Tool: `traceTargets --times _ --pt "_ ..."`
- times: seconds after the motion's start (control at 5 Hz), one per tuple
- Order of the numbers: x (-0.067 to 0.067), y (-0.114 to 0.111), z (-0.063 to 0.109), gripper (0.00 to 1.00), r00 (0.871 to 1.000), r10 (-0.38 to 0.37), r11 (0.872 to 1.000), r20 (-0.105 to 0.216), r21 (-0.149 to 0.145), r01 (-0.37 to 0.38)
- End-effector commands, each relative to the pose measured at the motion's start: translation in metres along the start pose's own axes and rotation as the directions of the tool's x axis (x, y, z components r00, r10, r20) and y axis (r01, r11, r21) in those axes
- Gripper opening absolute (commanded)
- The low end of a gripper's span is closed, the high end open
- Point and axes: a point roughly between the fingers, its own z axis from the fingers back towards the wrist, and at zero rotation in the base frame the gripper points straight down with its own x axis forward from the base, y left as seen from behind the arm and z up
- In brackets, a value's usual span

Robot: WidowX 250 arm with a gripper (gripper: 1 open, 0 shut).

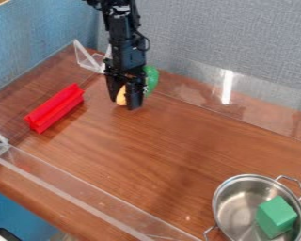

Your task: Push the yellow object to the left side of the table

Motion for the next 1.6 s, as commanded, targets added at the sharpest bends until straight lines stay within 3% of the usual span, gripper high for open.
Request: traceTargets --times 0.0,0.6,1.2,1.4 --pt "0.007 0.000 0.043 0.00 0.995 -0.011 0.998 0.097 0.068 0.004" --pt "0.013 0.003 0.041 0.00 0.995 -0.008 0.997 0.097 0.071 0.001" --pt "0.027 0.015 0.022 0.00 0.998 -0.002 0.998 0.070 0.069 -0.003" --pt "0.027 0.015 0.022 1.00 0.998 0.005 0.998 0.069 0.069 -0.010"
